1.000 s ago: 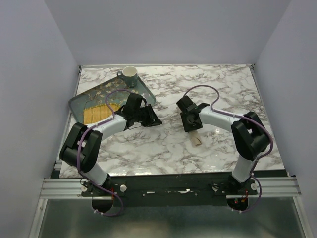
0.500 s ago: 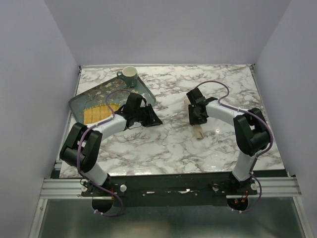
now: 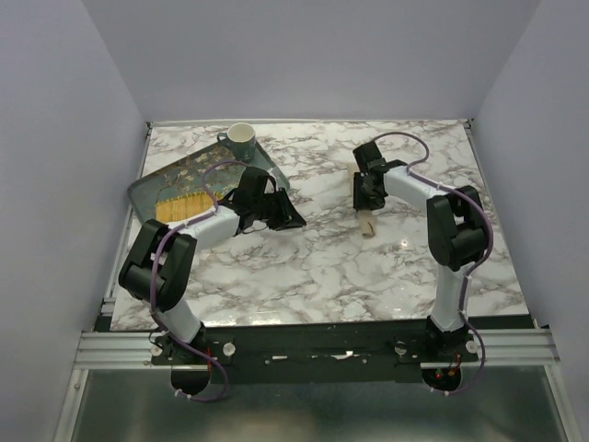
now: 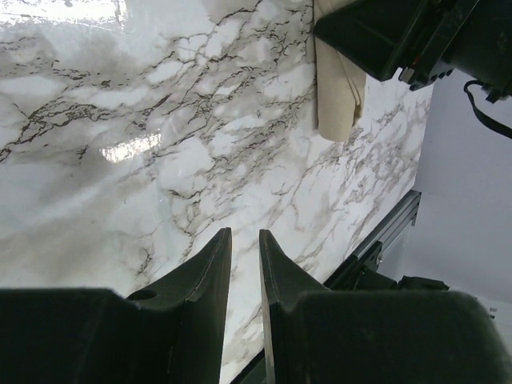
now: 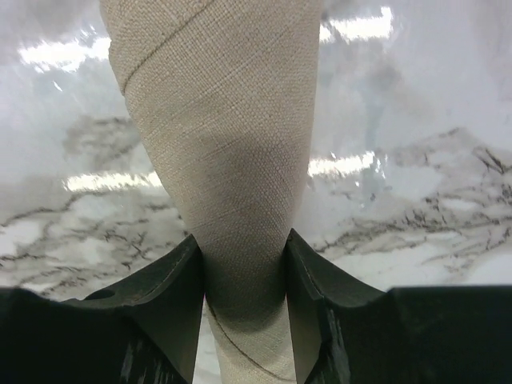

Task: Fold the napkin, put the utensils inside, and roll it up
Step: Roll the napkin with the utensil

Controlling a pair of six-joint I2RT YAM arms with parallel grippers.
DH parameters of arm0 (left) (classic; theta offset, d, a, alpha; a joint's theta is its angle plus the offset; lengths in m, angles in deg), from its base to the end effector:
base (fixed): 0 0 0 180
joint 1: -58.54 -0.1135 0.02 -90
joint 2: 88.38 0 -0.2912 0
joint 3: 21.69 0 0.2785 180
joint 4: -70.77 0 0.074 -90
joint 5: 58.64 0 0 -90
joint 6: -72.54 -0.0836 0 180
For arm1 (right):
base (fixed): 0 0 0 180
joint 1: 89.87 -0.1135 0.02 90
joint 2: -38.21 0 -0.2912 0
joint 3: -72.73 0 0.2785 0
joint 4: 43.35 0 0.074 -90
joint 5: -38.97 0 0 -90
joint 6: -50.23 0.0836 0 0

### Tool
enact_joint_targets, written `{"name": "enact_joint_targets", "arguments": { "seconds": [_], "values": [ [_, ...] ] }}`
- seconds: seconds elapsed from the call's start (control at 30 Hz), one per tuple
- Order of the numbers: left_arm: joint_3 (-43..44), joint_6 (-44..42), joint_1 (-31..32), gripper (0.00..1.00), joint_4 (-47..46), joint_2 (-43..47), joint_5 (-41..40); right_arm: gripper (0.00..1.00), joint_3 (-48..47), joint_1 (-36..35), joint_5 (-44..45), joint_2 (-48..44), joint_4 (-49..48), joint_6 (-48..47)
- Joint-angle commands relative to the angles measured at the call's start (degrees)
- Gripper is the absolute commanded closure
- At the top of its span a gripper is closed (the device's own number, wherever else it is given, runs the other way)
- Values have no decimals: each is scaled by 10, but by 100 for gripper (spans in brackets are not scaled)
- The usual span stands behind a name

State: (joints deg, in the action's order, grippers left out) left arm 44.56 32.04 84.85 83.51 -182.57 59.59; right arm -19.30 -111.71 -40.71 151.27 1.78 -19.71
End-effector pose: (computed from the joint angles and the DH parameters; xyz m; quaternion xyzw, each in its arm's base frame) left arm 0.3404 -0.2124 0.1772 -0.0775 0.8838 -0.4235 0.1831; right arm 0.4299 0.1562 0.1386 0.0034 0.9746 -0.0086 0.2236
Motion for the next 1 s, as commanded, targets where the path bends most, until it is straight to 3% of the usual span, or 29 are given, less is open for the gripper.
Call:
{"name": "enact_joint_targets", "arguments": {
  "seconds": [0.0, 0.27, 0.97],
  "values": [
    [20, 9, -2, 71, -14, -20, 25, 51, -67, 10, -43, 42, 11, -5],
    [21, 17, -2, 72, -19, -30, 29, 51, -155, 32, -81, 105, 26, -3],
    [32, 19, -3, 71, -15, -42, 30, 47, -441, 40, -50, 267, 144, -33]
  ]
}}
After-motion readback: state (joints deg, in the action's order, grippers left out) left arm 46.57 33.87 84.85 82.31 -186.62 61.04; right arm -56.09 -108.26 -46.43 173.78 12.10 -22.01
